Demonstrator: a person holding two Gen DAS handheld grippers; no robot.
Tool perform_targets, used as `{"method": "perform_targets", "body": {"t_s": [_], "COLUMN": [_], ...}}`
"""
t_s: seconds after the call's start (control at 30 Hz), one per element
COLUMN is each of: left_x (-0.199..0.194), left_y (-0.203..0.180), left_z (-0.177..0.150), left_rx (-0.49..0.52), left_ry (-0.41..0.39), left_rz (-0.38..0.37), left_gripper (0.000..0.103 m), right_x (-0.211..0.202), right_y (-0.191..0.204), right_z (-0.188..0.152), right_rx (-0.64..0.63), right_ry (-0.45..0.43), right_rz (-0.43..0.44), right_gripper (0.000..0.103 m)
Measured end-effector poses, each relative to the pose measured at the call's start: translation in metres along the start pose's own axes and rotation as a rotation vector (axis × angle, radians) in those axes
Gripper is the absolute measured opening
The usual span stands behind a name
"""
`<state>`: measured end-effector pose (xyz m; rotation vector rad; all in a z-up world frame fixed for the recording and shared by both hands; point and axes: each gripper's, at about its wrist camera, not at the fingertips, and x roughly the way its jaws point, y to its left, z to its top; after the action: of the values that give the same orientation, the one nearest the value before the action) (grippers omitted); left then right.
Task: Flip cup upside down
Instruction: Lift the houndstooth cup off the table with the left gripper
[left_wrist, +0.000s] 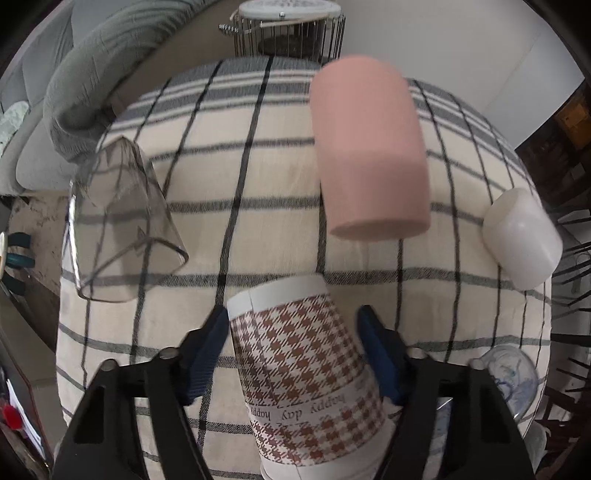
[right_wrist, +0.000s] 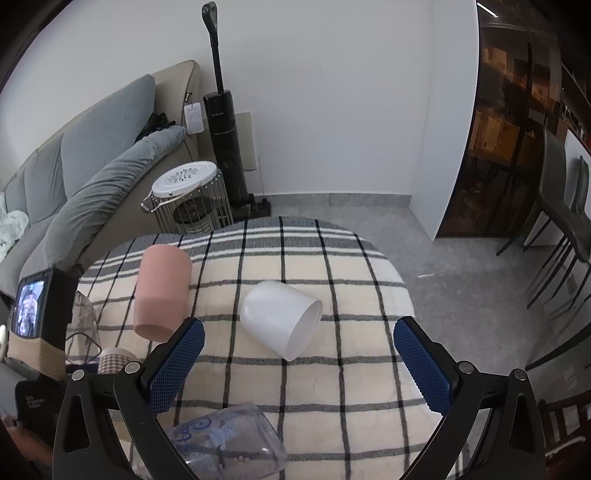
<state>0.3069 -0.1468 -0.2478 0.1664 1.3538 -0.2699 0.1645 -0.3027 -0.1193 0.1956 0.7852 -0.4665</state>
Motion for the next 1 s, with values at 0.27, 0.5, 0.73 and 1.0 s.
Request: {"method": "perform_targets", "body": {"t_s": [0.27,0.5,0.73,1.0], "left_x": [-0.011,-0.052,-0.084,-0.069], "left_y": [-0.001,0.002,0.007,-0.021], "left_z": [-0.008,-0.035,-0.098,-0.171], "left_rx": [0.020,0.050,0.072,0.152], "left_ry": [-0.048,-0.072,-0.034,0.068], "left_rz": [0.012,0.018,0.006,-0.035], "left_gripper": [0.059,0.059,0.059,0.059], "right_x": [-0.004,-0.037,-0.082,-0.112], "right_y": [-0.003,0.000,0.001,-0.017], "right_z": [-0.003,-0.004,-0.020,-0.069], "right_rx": [0.007,0.002,-0.001,-0.004], "right_ry": [0.009,-0.020,-0.044,0.003], "right_rz": [-0.001,0.005,0.027,-0.001], "right_gripper": [0.103,0.103,0.103,0.103]}}
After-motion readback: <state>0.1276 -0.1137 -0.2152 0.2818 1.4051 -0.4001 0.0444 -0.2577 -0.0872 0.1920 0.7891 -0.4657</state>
